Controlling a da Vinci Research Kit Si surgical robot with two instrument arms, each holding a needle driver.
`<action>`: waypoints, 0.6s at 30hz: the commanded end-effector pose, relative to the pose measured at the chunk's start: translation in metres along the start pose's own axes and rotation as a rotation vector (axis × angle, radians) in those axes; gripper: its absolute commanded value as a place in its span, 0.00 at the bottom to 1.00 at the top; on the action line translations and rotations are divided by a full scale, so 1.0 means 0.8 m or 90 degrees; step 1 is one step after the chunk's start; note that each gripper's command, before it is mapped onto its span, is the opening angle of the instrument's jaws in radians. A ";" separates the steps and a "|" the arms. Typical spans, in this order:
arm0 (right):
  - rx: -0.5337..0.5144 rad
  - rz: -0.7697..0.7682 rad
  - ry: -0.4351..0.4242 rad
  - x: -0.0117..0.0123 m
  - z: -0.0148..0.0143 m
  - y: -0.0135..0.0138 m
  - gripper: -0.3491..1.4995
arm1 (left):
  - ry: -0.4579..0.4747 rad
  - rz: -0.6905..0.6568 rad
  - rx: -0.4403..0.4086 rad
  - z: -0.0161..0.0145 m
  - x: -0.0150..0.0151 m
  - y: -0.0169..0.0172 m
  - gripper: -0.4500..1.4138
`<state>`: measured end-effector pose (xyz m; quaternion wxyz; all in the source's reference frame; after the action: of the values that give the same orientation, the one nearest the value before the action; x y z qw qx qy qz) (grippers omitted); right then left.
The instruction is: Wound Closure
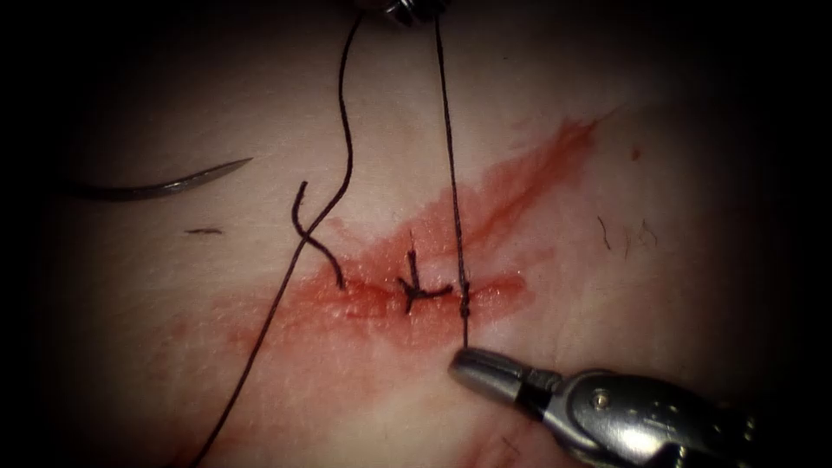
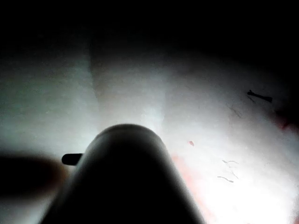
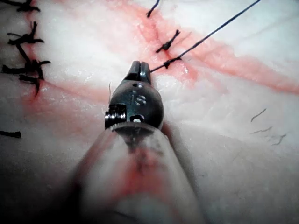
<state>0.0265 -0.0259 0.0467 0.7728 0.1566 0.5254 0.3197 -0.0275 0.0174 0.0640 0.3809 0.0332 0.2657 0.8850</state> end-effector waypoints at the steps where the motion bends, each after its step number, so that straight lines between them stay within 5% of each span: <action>1: 0.003 0.002 -0.002 0.0001 0.0006 -0.0003 0.00 | 0.000 -0.001 0.002 0.0004 0.0009 0.0000 0.00; 18: 0.024 0.003 -0.061 -0.0019 -0.0005 -0.0016 0.00 | 0.002 -0.008 0.022 -0.0002 0.0020 -0.0023 0.00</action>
<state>0.0253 -0.0279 0.0466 0.7931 0.1879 0.4933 0.3038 -0.0269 0.0190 0.0624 0.3845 0.0381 0.2817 0.8783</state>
